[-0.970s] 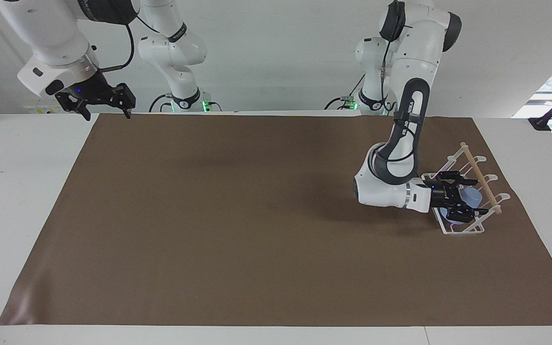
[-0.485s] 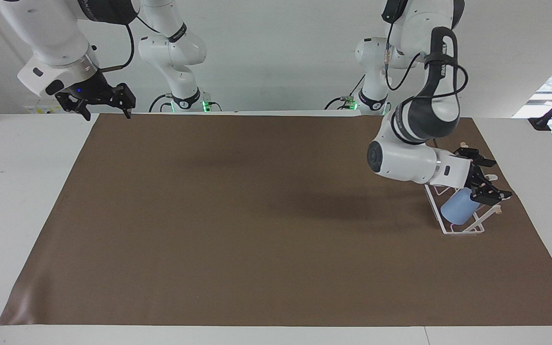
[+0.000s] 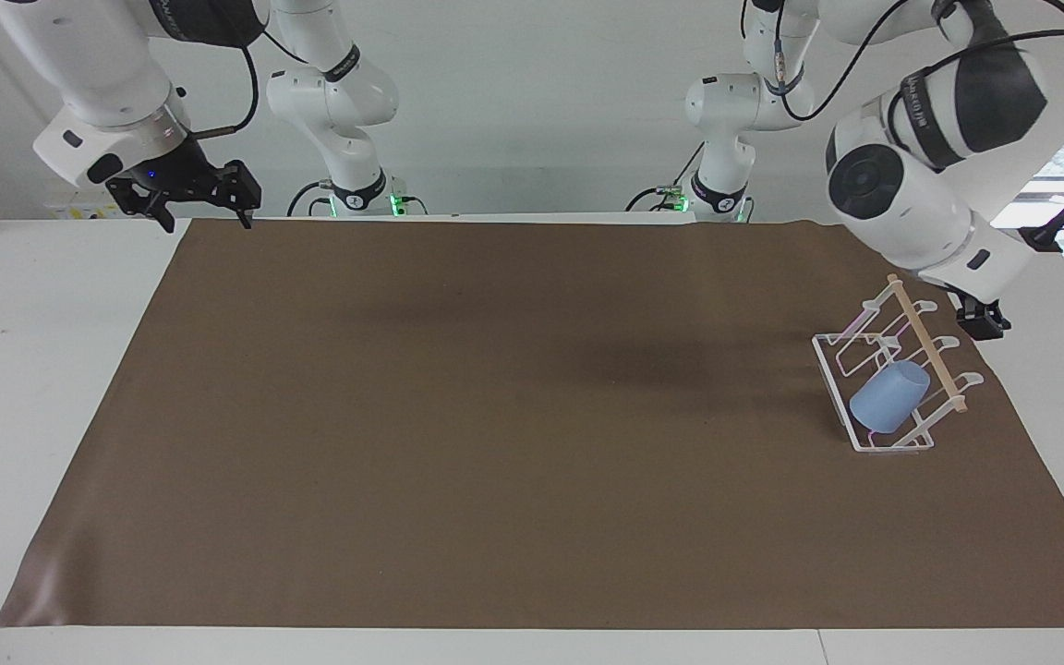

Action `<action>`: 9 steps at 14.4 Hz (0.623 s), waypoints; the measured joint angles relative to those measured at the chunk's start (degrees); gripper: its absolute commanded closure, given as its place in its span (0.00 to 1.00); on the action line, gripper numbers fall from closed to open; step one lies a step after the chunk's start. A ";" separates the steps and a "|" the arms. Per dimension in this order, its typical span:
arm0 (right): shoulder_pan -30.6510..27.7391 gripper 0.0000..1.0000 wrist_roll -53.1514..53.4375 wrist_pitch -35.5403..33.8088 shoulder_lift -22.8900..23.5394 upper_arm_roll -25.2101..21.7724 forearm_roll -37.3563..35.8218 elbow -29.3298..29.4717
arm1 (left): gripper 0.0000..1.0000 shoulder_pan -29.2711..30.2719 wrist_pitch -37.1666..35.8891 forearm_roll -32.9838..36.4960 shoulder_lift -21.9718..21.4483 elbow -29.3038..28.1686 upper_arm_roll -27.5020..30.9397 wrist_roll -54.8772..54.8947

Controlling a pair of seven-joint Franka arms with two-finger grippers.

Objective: Hang cup on cup holder

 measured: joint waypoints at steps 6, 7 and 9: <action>0.00 0.00 0.00 0.00 0.00 0.00 0.00 0.00 | 0.00 4.79 6.41 -25.37 -1.93 0.12 0.18 33.29; 0.00 0.00 0.00 0.00 0.00 0.00 0.00 0.00 | 0.00 4.74 8.82 -27.85 -2.04 0.14 0.03 35.72; 0.00 0.00 0.00 0.00 0.00 0.00 0.00 0.00 | 0.00 3.82 10.83 -30.37 -2.06 -0.03 -0.71 37.80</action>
